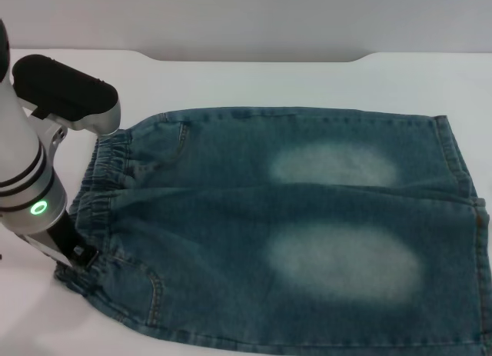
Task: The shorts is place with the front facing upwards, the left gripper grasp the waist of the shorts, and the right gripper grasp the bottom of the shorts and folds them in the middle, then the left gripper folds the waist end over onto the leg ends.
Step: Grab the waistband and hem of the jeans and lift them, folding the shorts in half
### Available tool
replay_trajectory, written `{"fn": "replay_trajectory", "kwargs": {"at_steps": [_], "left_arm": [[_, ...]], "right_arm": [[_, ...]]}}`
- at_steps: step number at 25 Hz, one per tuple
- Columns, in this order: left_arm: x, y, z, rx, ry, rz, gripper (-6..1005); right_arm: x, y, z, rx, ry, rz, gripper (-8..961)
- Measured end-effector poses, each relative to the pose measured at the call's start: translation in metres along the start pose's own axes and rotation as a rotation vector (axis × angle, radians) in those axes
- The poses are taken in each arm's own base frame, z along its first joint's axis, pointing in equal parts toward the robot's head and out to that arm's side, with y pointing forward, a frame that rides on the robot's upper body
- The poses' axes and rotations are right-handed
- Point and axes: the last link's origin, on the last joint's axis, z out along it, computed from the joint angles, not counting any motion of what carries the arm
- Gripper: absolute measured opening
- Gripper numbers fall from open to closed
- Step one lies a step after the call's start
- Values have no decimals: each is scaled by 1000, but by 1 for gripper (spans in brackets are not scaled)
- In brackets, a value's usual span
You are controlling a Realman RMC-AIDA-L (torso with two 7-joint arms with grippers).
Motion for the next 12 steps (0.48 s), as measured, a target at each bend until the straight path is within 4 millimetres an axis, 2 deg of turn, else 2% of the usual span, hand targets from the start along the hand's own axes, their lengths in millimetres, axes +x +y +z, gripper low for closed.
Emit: {"fn": "replay_trajectory", "kwargs": {"at_steps": [12], "left_arm": [[9,1,-5,22,14,5,58]], "right_arm": [[25,30,8,-85,130,-56,764]]}}
